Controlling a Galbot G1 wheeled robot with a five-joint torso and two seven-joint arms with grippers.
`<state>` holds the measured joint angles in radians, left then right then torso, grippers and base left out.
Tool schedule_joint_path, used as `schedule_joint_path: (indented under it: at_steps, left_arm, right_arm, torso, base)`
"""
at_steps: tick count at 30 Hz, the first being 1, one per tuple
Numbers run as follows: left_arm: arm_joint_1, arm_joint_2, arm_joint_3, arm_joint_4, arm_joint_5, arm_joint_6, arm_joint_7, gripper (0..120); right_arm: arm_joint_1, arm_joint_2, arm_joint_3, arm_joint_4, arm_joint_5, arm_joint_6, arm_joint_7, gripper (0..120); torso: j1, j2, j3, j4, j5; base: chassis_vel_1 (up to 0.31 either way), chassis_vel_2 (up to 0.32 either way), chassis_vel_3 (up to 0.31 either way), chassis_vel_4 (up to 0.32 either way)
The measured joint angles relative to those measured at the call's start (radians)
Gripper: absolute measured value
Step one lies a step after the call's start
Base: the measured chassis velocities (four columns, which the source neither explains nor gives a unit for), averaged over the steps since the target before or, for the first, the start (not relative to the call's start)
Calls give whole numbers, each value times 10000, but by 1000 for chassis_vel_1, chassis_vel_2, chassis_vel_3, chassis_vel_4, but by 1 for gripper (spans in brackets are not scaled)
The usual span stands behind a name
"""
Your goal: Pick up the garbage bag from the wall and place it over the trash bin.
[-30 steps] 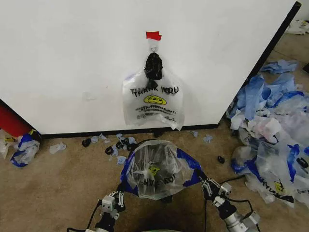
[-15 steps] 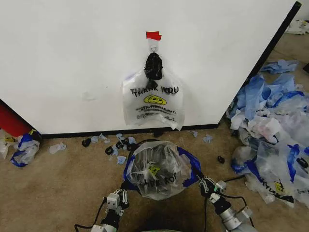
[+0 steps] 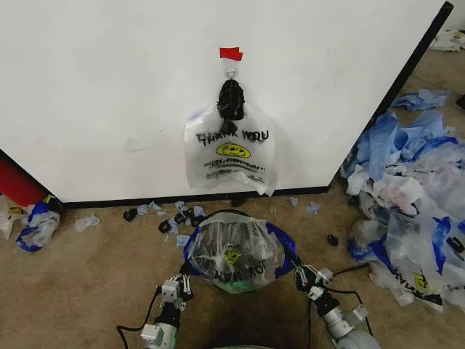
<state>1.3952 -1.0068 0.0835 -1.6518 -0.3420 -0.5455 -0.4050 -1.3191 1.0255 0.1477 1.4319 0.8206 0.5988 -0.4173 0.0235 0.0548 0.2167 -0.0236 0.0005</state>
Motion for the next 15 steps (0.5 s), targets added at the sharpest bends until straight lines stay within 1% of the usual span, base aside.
schedule_joint_path:
  at_steps: [3, 9, 15]
  left_arm:
    - [-69, -63, 73, 101, 15, -6, -4, 0]
    - [-101, -400, 83, 312, 194, -101, 11, 0]
    - [-104, -528, 70, 313, 309, -177, 18, 0]
  right_arm:
    - [176, 107, -46, -234, 6, -22, -2, 0]
    - [357, 269, -97, -611, 10, -24, -94, 0]
    - [313, 275, -106, -656, 32, -15, -168, 0]
  torso:
    - [0, 2, -2, 0, 6]
    - [-1, 9, -6, 1, 22]
    - [-1, 6, -2, 1, 22]
  base:
    - [0, 0, 0, 0]
    - [0, 0, 0, 0]
    - [0, 0, 0, 0]
